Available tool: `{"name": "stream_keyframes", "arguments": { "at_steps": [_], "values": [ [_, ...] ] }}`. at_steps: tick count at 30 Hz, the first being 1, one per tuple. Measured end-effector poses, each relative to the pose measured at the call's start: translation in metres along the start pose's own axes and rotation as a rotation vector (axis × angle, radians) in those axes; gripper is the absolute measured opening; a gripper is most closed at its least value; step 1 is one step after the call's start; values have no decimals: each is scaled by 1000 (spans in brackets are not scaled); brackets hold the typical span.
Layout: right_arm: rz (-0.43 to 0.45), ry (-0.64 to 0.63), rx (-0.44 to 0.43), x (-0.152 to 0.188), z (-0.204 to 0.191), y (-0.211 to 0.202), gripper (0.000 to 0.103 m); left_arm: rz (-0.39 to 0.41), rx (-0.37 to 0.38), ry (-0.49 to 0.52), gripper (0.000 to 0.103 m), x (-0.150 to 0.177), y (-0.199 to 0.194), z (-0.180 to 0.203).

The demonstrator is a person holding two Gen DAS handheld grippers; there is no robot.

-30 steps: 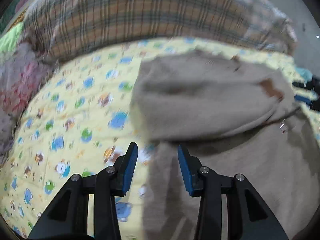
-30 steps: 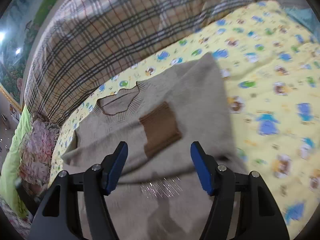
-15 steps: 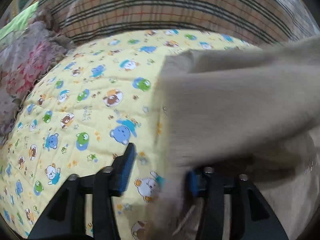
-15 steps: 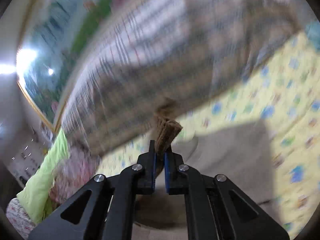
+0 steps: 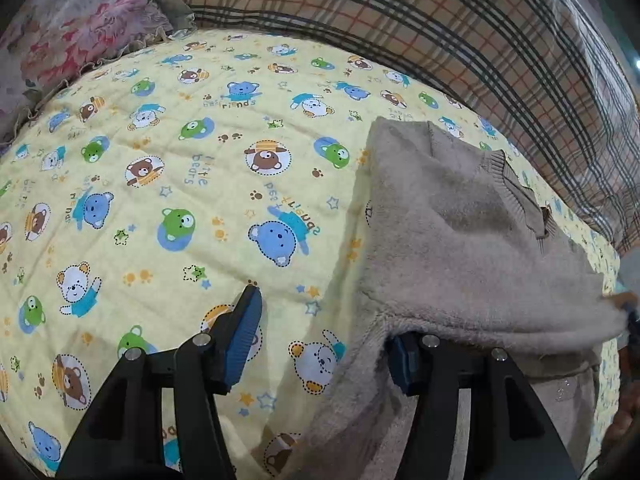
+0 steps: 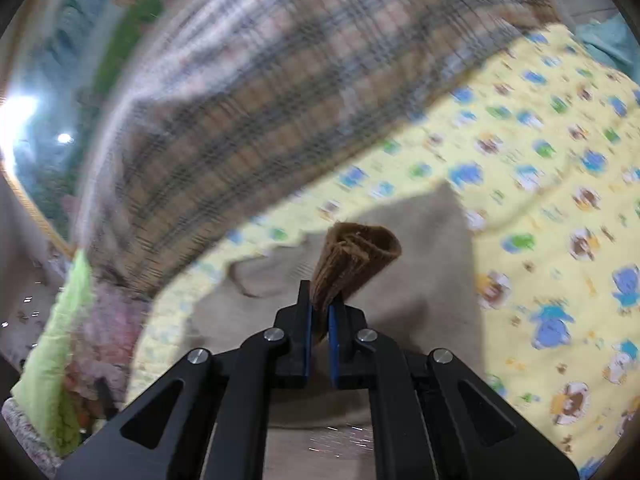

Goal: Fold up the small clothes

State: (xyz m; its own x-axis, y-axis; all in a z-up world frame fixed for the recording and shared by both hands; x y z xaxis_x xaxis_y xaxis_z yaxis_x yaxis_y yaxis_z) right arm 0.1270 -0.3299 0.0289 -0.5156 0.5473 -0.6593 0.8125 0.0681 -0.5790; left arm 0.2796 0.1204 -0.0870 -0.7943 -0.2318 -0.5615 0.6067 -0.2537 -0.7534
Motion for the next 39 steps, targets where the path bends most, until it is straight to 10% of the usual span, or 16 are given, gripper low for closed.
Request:
{"name": "stream_keyframes", "arguments": {
  "at_steps": [7,14,17,22,26,30,34,37,39],
  "values": [
    [-177,28,140,45,47,23,15,-47,-47,101,63,10,-3,3],
    [-3,-156,416,29,22,-37,47,-93,-5,165,63,37,-48,-19],
    [41,-263,281,17,-24,-41,50,-70,39,124,63,33,-63,-17],
    [-164,-442,-112,34,-134,34,51,-61,59,231,66,29,-56,17],
    [-314,-466,-269,42,-194,105,52,-44,13,276,66,29,-42,25],
    [-404,-503,-307,51,-231,160,51,-40,-100,240,69,19,-22,9],
    [-507,-573,-298,75,-253,205,50,-54,-3,82,71,14,-14,-16],
    [-587,-642,-294,93,-263,224,4,-29,-15,78,71,17,-16,-17],
    [-545,-694,-315,94,-273,226,4,-15,-28,65,70,19,-18,-19]
  ]
}}
Point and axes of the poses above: each gripper's, at about its wrist camera, not at the fingertips, and y roughly the way its jaws point, z to its right, x to its underside, the point moved 3 cm from there along y, roughly the way its jaws point, and after that the axes turned 6 degrees about x, right-handed, at the moved point
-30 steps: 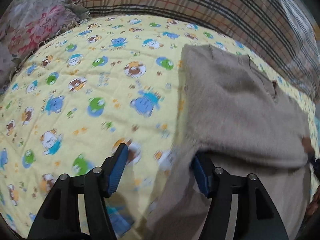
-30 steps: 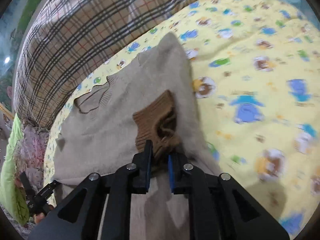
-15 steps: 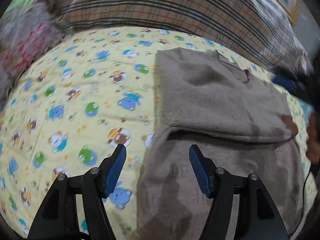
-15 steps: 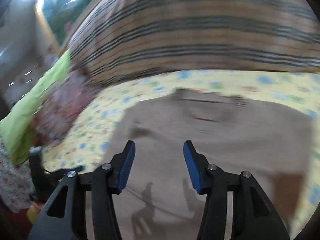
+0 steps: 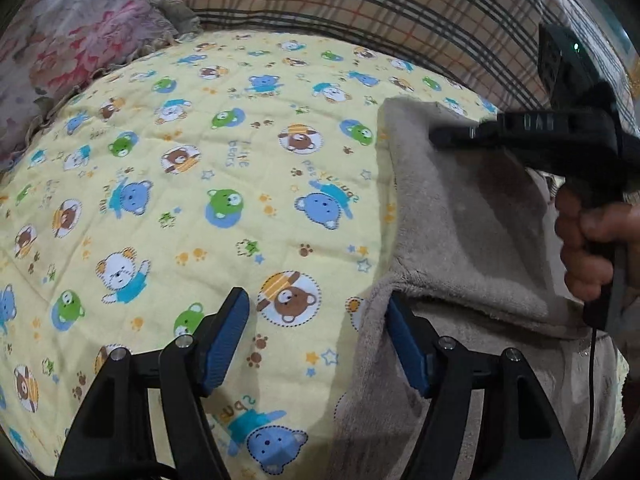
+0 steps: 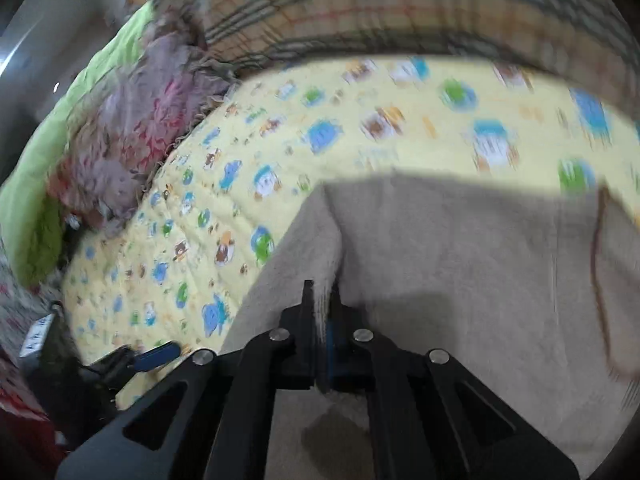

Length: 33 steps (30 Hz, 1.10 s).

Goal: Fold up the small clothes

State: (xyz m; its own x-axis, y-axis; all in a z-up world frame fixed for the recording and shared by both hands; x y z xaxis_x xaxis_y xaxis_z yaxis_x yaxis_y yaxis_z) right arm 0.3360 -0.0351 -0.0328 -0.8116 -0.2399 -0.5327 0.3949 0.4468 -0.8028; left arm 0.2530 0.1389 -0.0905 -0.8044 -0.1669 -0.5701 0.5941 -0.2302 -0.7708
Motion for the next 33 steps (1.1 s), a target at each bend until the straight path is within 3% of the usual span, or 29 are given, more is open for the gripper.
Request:
{"name": "stream_keyframes", "arguments": {
  "at_steps": [3,6,8,10,14,20,22,24,26,28,31,33],
  "values": [
    [119,68,-25,-16,5,-7,4,10,-15,-28,70,0,-1,-7],
    [57,74,81,-12,9,20,5,6,-33,-1,70,0,1,-7],
    [51,96,84,-4,11,22,8,1,-46,14,71,1,1,-7],
    [109,147,80,2,15,-1,13,-13,-42,9,70,3,-3,-9],
    [229,200,101,29,26,-68,37,-20,-8,7,68,7,-29,-12],
    [260,361,164,113,68,-143,39,34,81,16,69,-18,-63,5],
    [296,435,254,146,89,-168,39,56,72,38,69,-32,-64,17],
    [328,512,404,173,108,-193,42,70,54,60,69,-51,-56,29],
    [365,586,538,197,129,-219,51,68,43,76,69,-65,-42,37],
    [348,637,587,209,146,-227,52,53,17,80,69,-83,-17,44],
    [339,621,498,208,144,-220,52,3,57,75,69,-94,10,54],
    [392,556,456,200,128,-220,52,-41,107,76,68,-95,23,59]
  ]
}}
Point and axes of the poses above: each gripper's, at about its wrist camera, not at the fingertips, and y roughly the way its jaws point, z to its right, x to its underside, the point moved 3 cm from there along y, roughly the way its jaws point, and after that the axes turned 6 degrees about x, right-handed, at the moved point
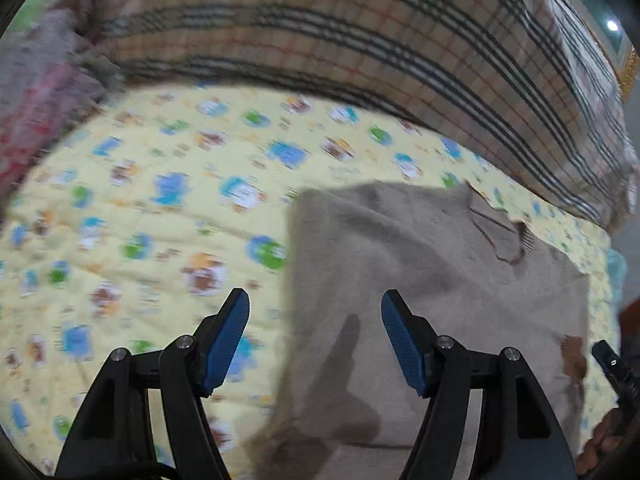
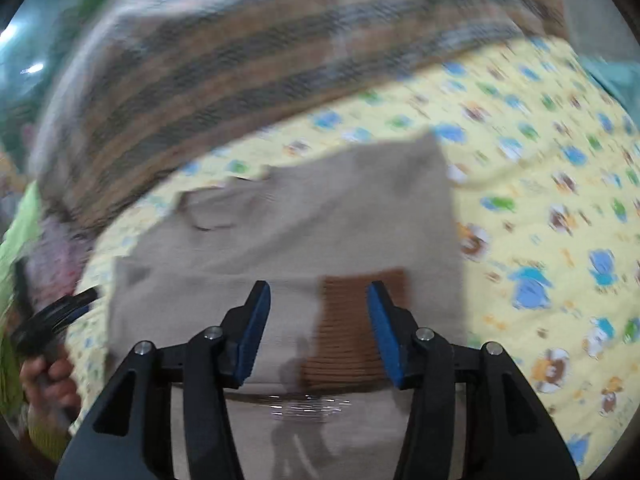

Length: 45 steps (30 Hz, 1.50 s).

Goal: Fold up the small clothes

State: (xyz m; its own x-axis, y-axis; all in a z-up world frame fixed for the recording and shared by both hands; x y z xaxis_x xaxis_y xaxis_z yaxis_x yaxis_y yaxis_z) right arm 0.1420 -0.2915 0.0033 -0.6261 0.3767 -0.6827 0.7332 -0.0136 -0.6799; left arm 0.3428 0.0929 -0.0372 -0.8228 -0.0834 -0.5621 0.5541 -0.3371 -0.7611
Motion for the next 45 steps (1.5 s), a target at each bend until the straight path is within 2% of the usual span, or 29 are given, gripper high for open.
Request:
{"name": "stream_keyframes", "arguments": {
  "at_steps": [1,3,4,6,7,8,10,11,13,15,17,19,26,31,33,39,43,45],
  "values": [
    [-8,-14,-60,1,-8,0,52,-3,15,8,69,0,4,3],
    [-101,1,-191,6,-13,14,52,-25,15,51,69,2,16,8],
    [-147,0,-190,10,-13,22,52,-57,-33,76,69,3,30,6],
    [-211,1,-37,15,6,44,47,-88,-137,85,74,6,48,-2],
    [-200,29,18,14,27,51,25,-87,-134,72,76,5,52,-8],
    [-183,59,16,13,37,50,7,-75,-127,47,76,3,50,-14],
    [-175,174,30,9,63,46,3,-53,-178,20,76,1,39,-22],
    [-153,192,53,8,67,37,10,-37,-184,4,74,2,29,-25],
    [-102,174,106,8,67,15,16,-19,-130,-18,75,10,6,-26],
    [-81,177,18,14,62,-5,27,-18,-113,-1,75,30,-20,-22],
    [-49,171,-13,25,50,-31,46,-21,-112,14,75,51,-40,-19],
    [-12,151,-35,38,39,-57,48,-31,-90,23,75,79,-63,-18],
    [-4,184,-110,95,38,-123,49,-97,-25,73,76,177,-128,-17],
    [-19,190,-88,138,54,-160,50,-137,-16,94,76,237,-161,-24],
    [-23,188,-85,151,57,-172,50,-178,27,76,76,260,-169,-28],
    [-73,206,-88,192,72,-195,52,-272,127,20,76,316,-180,-30],
    [-115,226,-120,216,75,-200,52,-279,118,66,76,337,-185,-20],
    [-152,240,-122,226,77,-197,52,-301,151,76,75,343,-185,-14]
  ]
}}
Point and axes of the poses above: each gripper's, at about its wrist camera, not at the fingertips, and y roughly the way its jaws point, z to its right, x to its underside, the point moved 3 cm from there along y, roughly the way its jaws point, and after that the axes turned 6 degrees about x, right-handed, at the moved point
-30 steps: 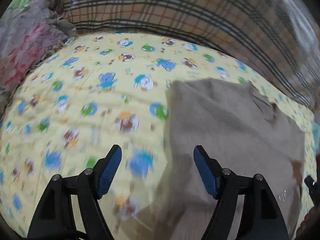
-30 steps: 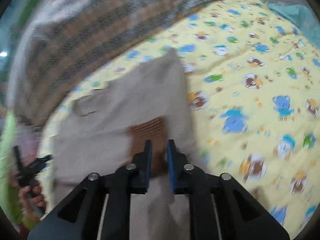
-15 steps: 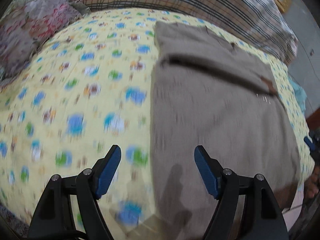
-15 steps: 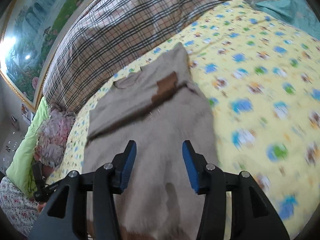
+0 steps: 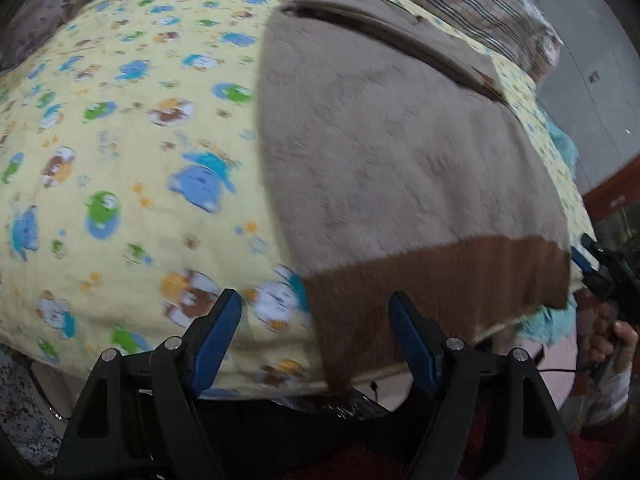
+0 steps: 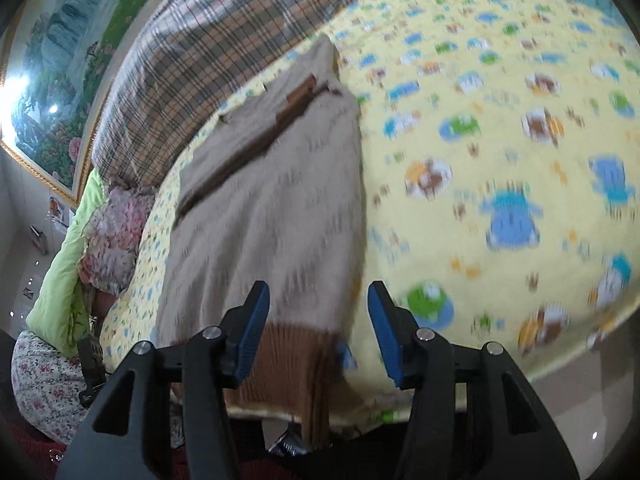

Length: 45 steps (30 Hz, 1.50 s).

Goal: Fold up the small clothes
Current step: 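Move both tools to the brown ribbed hem of the folded sweater, then grasp the hem with both tools and lift it toward the collar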

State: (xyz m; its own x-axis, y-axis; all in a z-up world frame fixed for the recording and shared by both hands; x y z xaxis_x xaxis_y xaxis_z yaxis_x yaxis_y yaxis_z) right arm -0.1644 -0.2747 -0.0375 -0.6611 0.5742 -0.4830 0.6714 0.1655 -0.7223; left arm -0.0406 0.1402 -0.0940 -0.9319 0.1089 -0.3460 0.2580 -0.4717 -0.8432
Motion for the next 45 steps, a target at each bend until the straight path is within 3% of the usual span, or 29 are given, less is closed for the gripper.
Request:
{"name": "stream_keyframes", "arguments": {
  "at_steps": [2,8,11,16,18,22,25,28,29,30,33,37,41,45],
  "values": [
    [-20,-1,-6,5,0,4,52,-28,60,-2,75,3,6,6],
    [-42,18,-60,8,5,10,52,-31,144,-43,74,-2,17,9],
    [-69,29,-119,16,6,13,52,-24,191,-66,67,-7,16,3],
    [-91,37,-193,23,4,23,52,-20,167,-121,49,-14,17,-1],
    [-106,48,-216,24,2,25,52,-33,138,-116,29,-17,19,2],
    [-151,56,-256,32,-1,27,50,-37,156,-109,32,-16,23,1],
    [-153,44,-249,37,-3,29,37,-32,222,-164,32,-9,19,-14],
    [-155,48,-253,43,-5,35,23,-41,195,-154,28,-11,23,-11],
    [-156,40,-241,44,-6,38,10,-37,170,-129,19,-12,25,-6],
    [-158,31,-231,43,-7,39,9,-33,146,-105,8,-12,26,-2],
    [-127,-10,-227,41,-13,32,7,-6,160,-101,6,-11,19,-2],
    [-30,8,-323,36,-6,-2,7,89,227,-70,6,-7,-14,-1],
    [30,85,-405,29,10,-16,7,150,272,-45,6,-30,-36,9],
    [115,67,-499,6,-3,-28,7,233,310,12,6,-67,-55,27]
  ]
}}
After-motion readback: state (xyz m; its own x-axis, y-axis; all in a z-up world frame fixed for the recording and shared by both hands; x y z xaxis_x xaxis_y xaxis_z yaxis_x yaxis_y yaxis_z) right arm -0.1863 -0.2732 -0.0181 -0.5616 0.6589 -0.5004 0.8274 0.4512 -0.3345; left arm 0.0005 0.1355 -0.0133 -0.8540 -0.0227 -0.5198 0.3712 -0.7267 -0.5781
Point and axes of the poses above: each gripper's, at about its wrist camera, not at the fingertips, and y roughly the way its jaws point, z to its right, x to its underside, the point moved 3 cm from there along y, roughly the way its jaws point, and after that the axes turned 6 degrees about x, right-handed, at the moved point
